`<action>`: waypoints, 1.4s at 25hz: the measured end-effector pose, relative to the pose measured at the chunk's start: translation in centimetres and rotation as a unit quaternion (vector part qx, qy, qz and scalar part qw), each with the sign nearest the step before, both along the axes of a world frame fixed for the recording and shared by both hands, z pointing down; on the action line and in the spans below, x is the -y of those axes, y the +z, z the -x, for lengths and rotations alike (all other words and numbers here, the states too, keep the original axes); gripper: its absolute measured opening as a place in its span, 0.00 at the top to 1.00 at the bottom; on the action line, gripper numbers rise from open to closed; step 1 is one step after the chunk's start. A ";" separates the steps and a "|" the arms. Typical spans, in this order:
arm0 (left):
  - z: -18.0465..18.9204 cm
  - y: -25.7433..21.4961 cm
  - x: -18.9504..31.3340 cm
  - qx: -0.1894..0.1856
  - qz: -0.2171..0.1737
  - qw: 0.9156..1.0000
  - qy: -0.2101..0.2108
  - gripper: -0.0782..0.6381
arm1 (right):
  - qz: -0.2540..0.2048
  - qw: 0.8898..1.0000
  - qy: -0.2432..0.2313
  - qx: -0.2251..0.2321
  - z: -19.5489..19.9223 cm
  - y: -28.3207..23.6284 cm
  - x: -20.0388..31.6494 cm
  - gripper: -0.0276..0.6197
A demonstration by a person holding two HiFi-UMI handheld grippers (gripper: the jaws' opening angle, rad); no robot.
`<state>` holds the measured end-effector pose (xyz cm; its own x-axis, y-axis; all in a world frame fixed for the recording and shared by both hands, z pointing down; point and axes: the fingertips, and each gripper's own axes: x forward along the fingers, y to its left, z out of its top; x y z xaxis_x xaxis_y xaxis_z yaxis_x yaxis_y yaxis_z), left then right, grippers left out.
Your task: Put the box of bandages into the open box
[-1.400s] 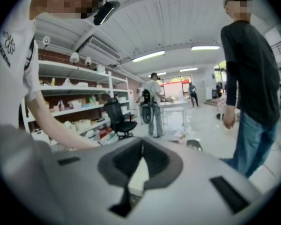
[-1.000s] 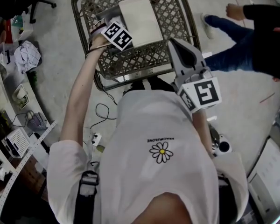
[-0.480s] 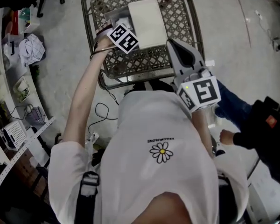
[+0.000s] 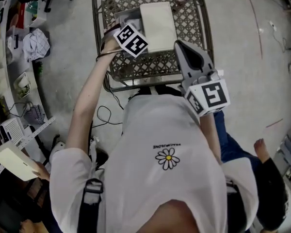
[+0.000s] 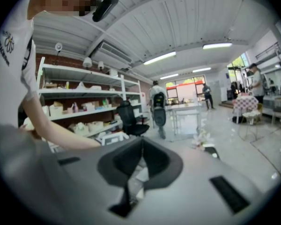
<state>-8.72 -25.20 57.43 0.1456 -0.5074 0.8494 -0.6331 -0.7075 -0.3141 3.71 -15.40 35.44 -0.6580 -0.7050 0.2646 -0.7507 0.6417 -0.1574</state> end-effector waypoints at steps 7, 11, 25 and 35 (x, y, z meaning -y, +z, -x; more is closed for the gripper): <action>-0.5 -8.2 3.2 -0.054 -0.089 0.994 -0.041 0.46 | -0.019 1.000 -0.017 0.002 0.7 -1.0 0.5 0.91; -0.9 -14.4 4.1 -0.120 -0.145 0.979 -0.072 0.46 | -0.039 0.999 -0.028 0.006 1.2 -2.3 1.2 0.91; 0.2 -32.3 1.4 -0.220 -0.369 0.897 -0.106 0.76 | -0.107 0.993 -0.046 0.035 2.3 -7.2 4.1 0.91; 3.0 -37.2 -5.3 -0.363 -0.464 0.780 -0.212 0.86 | -0.125 0.990 -0.037 0.058 3.6 -8.8 3.9 0.91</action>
<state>-11.69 -19.95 20.27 0.0698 -0.9875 -0.1411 -0.9975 -0.0682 -0.0163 0.13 -19.30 26.63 -0.7265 -0.6872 0.0077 -0.6859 0.7244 -0.0695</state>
